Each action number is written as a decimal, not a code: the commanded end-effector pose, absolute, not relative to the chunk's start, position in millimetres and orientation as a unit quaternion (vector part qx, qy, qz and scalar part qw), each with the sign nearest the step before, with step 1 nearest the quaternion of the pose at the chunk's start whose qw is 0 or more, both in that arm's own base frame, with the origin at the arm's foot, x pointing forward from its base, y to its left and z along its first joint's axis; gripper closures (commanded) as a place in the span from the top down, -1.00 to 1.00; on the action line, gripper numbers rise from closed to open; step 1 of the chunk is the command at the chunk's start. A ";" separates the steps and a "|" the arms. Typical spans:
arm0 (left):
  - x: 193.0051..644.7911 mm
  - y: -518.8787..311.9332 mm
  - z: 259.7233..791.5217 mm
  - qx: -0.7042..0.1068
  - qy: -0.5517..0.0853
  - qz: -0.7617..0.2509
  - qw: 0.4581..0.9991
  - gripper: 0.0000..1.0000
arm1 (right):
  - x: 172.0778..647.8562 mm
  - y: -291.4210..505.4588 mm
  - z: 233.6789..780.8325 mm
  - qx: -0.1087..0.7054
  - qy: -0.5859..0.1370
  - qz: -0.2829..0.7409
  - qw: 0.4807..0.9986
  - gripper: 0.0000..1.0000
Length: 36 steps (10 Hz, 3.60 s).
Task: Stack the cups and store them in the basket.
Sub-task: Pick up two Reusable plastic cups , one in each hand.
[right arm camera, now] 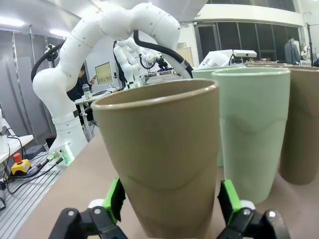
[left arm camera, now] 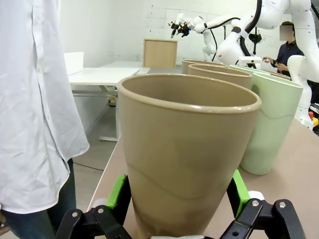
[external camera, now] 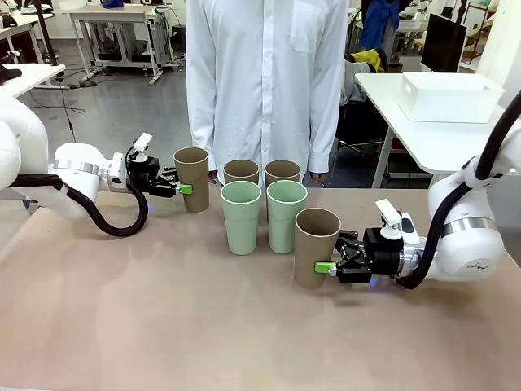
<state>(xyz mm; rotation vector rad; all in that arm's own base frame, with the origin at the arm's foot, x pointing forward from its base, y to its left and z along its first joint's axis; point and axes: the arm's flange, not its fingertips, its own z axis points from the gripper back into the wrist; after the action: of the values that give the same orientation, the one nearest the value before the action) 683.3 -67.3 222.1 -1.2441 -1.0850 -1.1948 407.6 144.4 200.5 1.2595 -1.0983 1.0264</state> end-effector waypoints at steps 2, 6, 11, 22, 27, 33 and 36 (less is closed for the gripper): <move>687.2 -76.3 224.4 -0.518 -0.466 -0.495 0.520 1.00 | 405.7 154.8 199.1 0.518 -0.481 0.436 0.557 1.00; 687.2 -93.0 223.1 -0.521 -0.465 -0.489 0.522 1.00 | 406.6 165.4 198.2 0.523 -0.479 0.435 0.555 1.00; 686.5 -95.6 224.6 -0.526 -0.469 -0.485 0.518 1.00 | 405.8 171.1 199.5 0.527 -0.479 0.435 0.551 1.00; 682.3 -91.4 224.3 -0.529 -0.476 -0.480 0.513 0.63 | 407.5 176.6 205.2 0.528 -0.471 0.439 0.554 0.60; 677.7 -89.6 225.2 -0.543 -0.475 -0.482 0.498 -0.19 | 407.3 175.3 204.0 0.546 -0.442 0.458 0.545 -0.60; 683.6 -89.5 221.5 -0.528 -0.463 -0.487 0.519 0.69 | 406.9 168.5 203.9 0.542 -0.462 0.441 0.546 0.70; 641.8 -70.0 265.1 -0.522 -0.492 -0.493 0.493 0.69 | 401.5 138.1 254.8 0.526 -0.497 0.415 0.551 0.70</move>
<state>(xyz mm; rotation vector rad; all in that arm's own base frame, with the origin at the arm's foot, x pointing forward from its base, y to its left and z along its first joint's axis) 672.1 -77.3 244.3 -1.2657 -1.1462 -1.1834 411.4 147.3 230.5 1.2476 -1.1602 1.0282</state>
